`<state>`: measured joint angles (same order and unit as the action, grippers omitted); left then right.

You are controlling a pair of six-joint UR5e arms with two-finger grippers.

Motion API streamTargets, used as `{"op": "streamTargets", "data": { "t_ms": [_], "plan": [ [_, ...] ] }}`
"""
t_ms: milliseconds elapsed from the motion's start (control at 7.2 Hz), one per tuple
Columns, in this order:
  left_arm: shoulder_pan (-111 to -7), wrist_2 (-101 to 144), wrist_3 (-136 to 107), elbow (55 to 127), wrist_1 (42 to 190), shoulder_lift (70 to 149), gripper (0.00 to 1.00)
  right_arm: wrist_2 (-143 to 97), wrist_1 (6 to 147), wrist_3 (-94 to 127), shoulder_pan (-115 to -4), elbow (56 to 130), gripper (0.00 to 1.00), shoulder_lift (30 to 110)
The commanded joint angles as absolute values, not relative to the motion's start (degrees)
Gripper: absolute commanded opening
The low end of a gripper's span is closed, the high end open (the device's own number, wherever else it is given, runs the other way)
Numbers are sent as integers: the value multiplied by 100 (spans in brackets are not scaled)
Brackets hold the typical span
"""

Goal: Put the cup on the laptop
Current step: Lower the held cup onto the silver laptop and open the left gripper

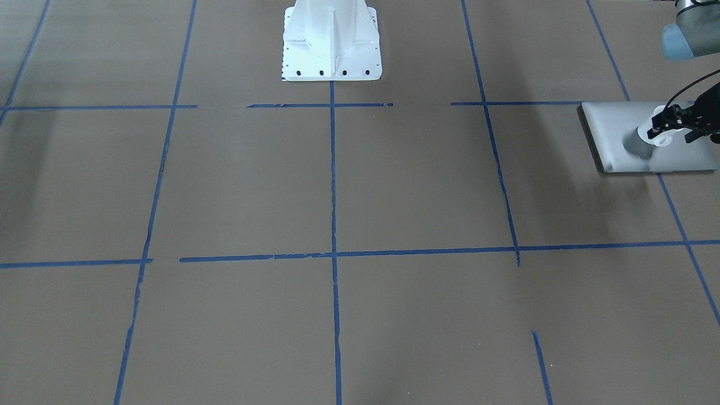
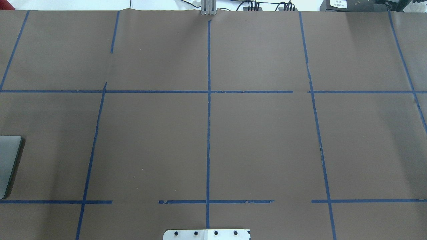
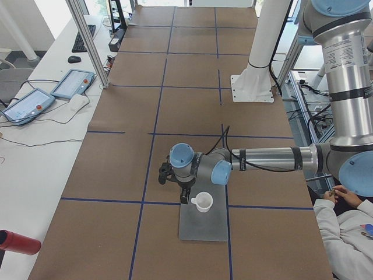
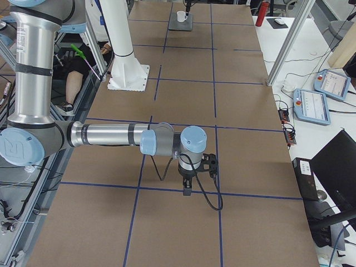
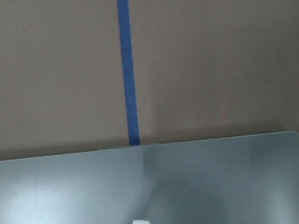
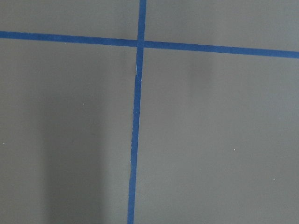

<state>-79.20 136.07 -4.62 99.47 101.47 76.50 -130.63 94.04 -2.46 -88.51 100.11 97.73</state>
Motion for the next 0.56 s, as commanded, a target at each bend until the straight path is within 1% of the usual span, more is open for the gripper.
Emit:
{"op": "streamTargets", "data": {
  "t_ms": [0,417],
  "plan": [
    [-8909,13605,876,10467,8669,7655,100,-13069,9404,-246,-8851,10011,100,9773],
    [-8938,13623,896,10459,8683,7567,100,-13069,9404,-246,-8851,10011,100,9773]
  ]
}}
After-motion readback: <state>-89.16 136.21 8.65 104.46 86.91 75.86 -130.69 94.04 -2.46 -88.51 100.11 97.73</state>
